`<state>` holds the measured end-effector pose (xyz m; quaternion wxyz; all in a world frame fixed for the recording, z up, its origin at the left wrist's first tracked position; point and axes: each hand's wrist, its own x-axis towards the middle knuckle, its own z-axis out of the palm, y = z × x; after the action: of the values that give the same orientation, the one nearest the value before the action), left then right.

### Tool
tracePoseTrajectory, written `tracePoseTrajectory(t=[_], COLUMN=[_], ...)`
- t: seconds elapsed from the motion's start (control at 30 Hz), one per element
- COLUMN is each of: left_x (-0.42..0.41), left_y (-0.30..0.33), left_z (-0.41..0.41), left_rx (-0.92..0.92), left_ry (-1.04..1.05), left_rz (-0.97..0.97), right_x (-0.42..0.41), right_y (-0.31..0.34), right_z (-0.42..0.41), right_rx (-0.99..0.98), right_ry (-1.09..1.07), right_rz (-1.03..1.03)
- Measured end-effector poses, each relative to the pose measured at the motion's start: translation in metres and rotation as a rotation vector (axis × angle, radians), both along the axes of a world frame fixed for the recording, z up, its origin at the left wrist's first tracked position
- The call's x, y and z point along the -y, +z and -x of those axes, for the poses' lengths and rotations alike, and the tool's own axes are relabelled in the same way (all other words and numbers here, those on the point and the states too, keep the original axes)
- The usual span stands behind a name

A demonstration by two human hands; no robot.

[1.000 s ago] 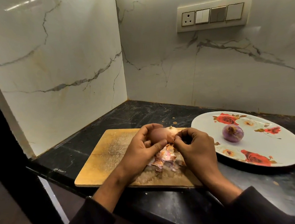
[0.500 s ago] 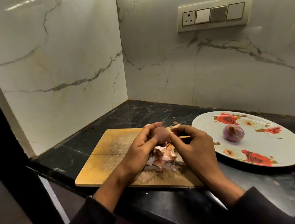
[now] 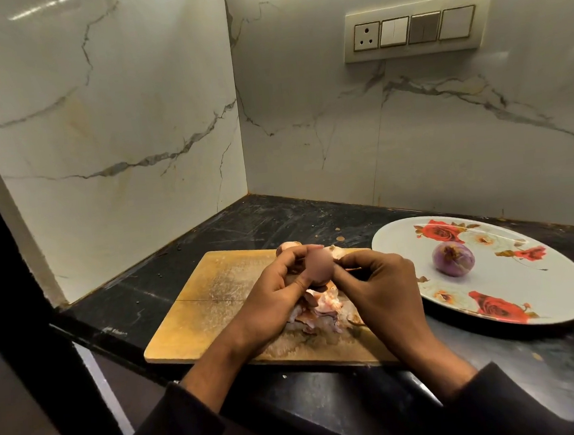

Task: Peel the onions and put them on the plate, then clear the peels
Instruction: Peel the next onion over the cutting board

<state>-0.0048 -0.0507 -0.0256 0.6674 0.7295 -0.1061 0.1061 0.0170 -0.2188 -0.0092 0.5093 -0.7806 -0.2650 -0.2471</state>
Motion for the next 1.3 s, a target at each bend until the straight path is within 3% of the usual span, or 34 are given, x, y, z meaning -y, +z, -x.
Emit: tracePoseTrajectory(t=[0.43,0.63,1.07,1.3], left_x=[0.003,0.002,0.000,-0.002], left_y=[0.002,0.003,0.002,0.003], left_z=[0.002,0.001,0.001,0.003], left_rx=[0.078,0.066,0.065,0.025], left_ry=[-0.008,-0.019,-0.018,-0.023], left_rz=[-0.122,-0.106,-0.089,0.005], right_x=[-0.011,-0.009,-0.005,-0.001], right_y=[-0.003,-0.001,-0.001,0.003], right_z=[0.004,0.004,-0.002,0.000], right_rx=[0.119,-0.028,-0.155,-0.324], right_ry=[-0.221,-0.170,-0.063,0.045], right_rz=[0.187,-0.017,-0.096,-0.264])
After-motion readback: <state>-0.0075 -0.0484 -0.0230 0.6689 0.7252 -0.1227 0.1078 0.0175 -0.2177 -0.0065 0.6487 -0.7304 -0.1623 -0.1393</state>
